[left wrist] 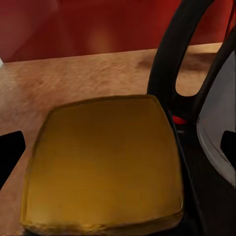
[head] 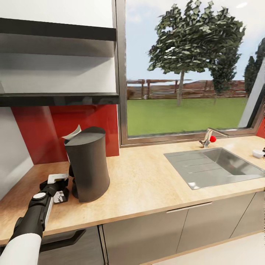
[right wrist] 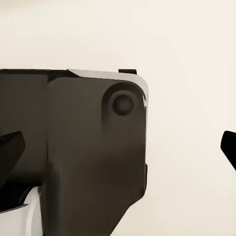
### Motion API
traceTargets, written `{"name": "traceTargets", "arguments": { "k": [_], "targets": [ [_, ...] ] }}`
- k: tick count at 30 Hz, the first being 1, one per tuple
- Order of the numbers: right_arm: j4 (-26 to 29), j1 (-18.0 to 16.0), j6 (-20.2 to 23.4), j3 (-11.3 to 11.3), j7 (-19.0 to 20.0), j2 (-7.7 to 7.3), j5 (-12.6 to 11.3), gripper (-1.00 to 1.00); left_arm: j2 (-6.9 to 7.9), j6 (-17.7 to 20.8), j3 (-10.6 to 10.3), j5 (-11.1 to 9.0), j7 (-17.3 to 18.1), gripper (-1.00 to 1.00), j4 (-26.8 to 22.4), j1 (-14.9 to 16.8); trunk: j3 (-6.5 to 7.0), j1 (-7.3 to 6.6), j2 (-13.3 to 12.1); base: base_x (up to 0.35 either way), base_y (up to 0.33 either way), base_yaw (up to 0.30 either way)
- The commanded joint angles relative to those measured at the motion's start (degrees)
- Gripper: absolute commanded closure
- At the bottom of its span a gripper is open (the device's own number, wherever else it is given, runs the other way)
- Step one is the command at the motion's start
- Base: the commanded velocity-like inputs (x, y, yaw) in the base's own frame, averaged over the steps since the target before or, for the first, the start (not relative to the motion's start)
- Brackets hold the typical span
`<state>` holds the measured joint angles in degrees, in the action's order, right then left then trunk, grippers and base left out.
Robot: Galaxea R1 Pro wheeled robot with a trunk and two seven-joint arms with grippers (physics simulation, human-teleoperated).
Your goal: Set up a coffee station on the kitchen countertop: keep the coffee maker on the countertop, move the bottle of coffee from the kitchen shelf to the counter next to the coffee maker, place a paper coffee filter on top of the coffee maker, put the saucer next to the coffee maker with the coffee cup on the saucer, and place the electric kettle next to the coffee maker.
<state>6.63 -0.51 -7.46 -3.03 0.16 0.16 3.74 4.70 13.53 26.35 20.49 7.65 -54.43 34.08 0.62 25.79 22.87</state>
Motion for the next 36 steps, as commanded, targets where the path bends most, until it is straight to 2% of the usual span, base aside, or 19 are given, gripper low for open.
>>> {"name": "traceTargets", "arguments": {
  "k": [1,16,29,33,36],
  "targets": [
    [0.0,0.0,-0.2,-0.3,0.0,0.02,0.4,-1.00,-0.04,0.2,0.2,0.6,0.5,-1.00,-0.1,0.0,-0.03,-0.01,0.0,-0.290,0.000,0.000],
    [0.0,0.0,-0.2,-0.3,0.0,0.02,0.4,-1.00,0.05,0.2,0.2,0.6,0.5,-1.00,-0.1,0.0,-0.03,-0.01,0.0,-0.053,0.000,0.000],
    [-0.1,0.0,-0.2,-0.4,0.0,0.02,0.4,-1.00,0.05,0.2,0.2,0.6,0.5,-1.00,0.0,0.0,-0.03,-0.01,0.0,-0.309,0.000,0.000],
    [-0.1,0.0,-0.2,-0.3,0.0,0.02,0.4,-1.00,0.05,0.0,0.2,0.4,0.5,-1.00,-0.1,-2.3,-0.03,-0.01,0.0,-0.336,0.000,0.000],
    [0.0,0.0,-0.2,-0.3,0.0,0.02,0.4,-1.00,0.05,-3.7,0.2,0.4,0.5,-1.00,-0.1,-4.1,-0.03,-0.01,0.0,-0.307,0.000,0.000]
  ]
}}
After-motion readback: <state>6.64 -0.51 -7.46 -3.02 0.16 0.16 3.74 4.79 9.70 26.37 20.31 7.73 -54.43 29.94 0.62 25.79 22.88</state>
